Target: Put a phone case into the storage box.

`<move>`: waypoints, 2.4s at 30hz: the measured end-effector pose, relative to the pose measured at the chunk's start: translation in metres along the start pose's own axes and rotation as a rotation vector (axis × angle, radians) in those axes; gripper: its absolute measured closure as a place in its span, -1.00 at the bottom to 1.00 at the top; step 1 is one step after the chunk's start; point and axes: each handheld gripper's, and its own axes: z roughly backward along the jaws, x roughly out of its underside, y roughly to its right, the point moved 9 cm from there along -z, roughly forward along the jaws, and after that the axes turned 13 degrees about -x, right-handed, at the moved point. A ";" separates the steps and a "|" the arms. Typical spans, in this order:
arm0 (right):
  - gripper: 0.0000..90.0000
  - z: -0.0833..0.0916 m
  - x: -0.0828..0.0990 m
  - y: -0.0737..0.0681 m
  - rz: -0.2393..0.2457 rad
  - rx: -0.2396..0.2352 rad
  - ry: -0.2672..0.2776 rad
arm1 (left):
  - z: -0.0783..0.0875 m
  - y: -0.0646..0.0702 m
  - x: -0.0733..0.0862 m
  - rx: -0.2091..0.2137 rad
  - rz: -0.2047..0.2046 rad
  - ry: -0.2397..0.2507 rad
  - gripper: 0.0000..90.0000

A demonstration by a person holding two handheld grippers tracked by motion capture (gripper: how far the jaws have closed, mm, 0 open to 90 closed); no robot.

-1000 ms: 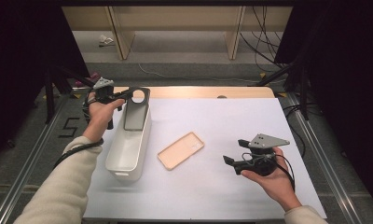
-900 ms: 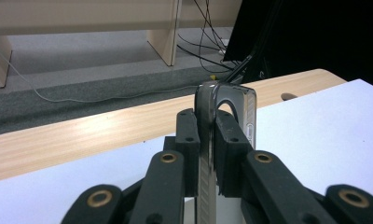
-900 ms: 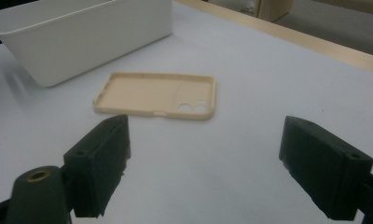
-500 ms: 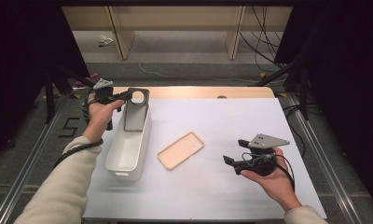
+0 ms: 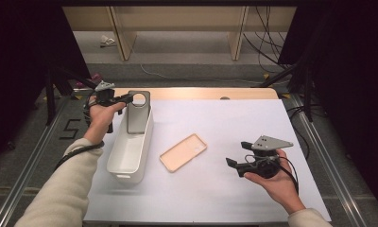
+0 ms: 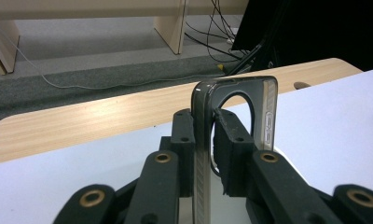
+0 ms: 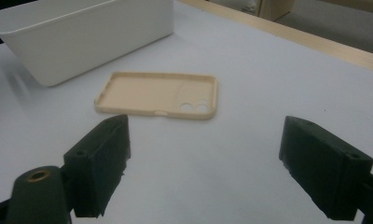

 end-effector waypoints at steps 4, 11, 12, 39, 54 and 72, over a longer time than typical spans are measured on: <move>-0.62 0.000 0.000 0.000 0.000 0.000 0.000 | -0.001 -0.001 0.002 -0.009 -0.004 -0.009 0.70; -0.62 0.000 0.000 0.000 0.000 -0.002 0.000 | -0.003 -0.002 0.002 -0.026 -0.020 -0.019 0.68; -0.62 0.000 0.000 0.000 0.000 -0.002 0.000 | -0.003 -0.002 0.002 -0.028 -0.022 -0.019 0.68; -0.62 0.000 0.000 -0.001 0.000 -0.003 -0.001 | -0.011 -0.007 0.003 -0.133 -0.072 -0.063 0.33; -0.63 -0.001 0.000 0.000 -0.002 -0.001 -0.003 | 0.018 0.008 0.002 -0.097 -0.034 -0.066 -0.72; -0.64 -0.004 0.000 -0.001 -0.006 0.001 -0.003 | 0.111 0.072 0.043 0.084 -0.070 0.054 -0.99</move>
